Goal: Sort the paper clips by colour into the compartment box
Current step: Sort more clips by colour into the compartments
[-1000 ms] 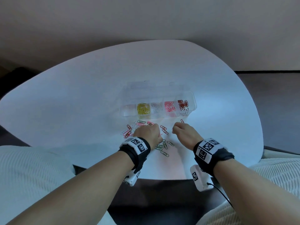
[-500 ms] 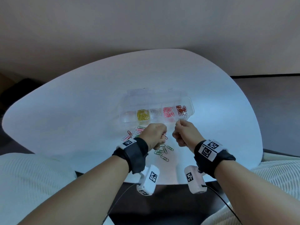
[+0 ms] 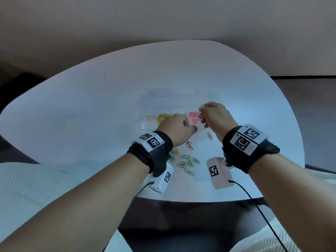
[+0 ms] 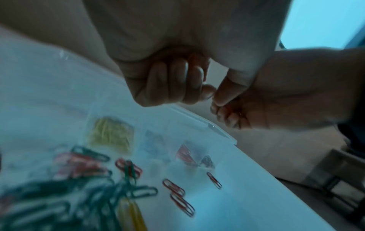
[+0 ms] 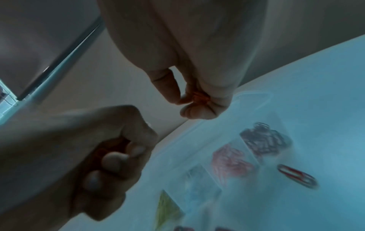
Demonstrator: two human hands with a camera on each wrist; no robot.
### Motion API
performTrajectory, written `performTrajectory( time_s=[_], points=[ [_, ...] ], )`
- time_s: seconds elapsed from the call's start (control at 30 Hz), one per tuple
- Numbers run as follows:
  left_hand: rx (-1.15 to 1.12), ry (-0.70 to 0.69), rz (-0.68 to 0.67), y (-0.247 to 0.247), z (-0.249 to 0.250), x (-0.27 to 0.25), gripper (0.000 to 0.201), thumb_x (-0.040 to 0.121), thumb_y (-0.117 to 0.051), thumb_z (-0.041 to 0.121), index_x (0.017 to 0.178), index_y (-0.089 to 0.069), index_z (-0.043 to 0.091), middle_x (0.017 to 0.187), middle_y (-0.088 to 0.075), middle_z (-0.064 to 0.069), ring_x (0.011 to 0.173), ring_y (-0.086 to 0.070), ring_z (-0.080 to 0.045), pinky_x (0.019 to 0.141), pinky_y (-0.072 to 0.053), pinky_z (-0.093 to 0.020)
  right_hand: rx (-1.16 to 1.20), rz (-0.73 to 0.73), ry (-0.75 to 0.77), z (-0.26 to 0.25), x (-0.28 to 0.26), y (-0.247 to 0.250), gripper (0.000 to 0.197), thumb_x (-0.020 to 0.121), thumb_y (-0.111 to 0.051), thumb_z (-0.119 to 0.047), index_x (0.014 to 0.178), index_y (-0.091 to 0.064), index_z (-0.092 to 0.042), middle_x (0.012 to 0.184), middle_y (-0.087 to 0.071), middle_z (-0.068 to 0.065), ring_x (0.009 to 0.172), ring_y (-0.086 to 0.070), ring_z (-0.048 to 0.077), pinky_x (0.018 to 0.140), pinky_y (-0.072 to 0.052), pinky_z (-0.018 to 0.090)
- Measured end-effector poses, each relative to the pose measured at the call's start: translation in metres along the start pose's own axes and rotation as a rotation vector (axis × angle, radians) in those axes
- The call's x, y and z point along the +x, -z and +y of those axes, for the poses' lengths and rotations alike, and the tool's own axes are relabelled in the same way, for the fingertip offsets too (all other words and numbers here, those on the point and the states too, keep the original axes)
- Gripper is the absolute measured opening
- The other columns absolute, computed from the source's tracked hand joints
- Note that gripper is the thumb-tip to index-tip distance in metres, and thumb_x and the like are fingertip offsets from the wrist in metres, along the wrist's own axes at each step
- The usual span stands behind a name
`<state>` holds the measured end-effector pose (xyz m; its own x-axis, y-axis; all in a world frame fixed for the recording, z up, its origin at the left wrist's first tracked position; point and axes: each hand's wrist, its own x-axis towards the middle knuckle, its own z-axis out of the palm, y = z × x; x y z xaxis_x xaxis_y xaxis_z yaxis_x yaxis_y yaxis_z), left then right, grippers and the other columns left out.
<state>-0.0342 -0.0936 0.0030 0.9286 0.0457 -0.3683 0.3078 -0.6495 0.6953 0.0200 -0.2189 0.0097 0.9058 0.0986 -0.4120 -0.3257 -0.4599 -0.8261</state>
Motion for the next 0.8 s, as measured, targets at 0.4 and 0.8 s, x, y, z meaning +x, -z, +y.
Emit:
performTrajectory(
  time_s=[0.4, 0.8],
  points=[
    [0.152, -0.097, 0.085, 0.006, 0.047, 0.048, 0.016, 0.089, -0.051, 0.024, 0.080, -0.059, 0.014, 0.084, -0.062, -0.002, 0.080, -0.057, -0.022, 0.067, -0.042, -0.026, 0.071, 0.076, -0.012, 0.014, 0.018, 0.017, 0.058, 0.080, -0.048, -0.051, 0.130, -0.053, -0.022, 0.132, -0.058, 0.002, 0.119, -0.057, 0.020, 0.105, -0.042, 0.046],
    [0.155, -0.266, 0.074, 0.007, 0.039, 0.027, 0.023, 0.087, -0.049, 0.015, 0.101, -0.067, 0.021, 0.093, -0.066, 0.005, 0.087, -0.059, -0.014, 0.081, -0.048, -0.028, -0.283, -0.025, 0.035, 0.021, -0.029, 0.034, 0.028, 0.082, -0.044, -0.009, 0.075, -0.067, -0.022, 0.080, -0.071, -0.002, 0.079, -0.067, 0.020, 0.077, -0.056, 0.036]
  ],
)
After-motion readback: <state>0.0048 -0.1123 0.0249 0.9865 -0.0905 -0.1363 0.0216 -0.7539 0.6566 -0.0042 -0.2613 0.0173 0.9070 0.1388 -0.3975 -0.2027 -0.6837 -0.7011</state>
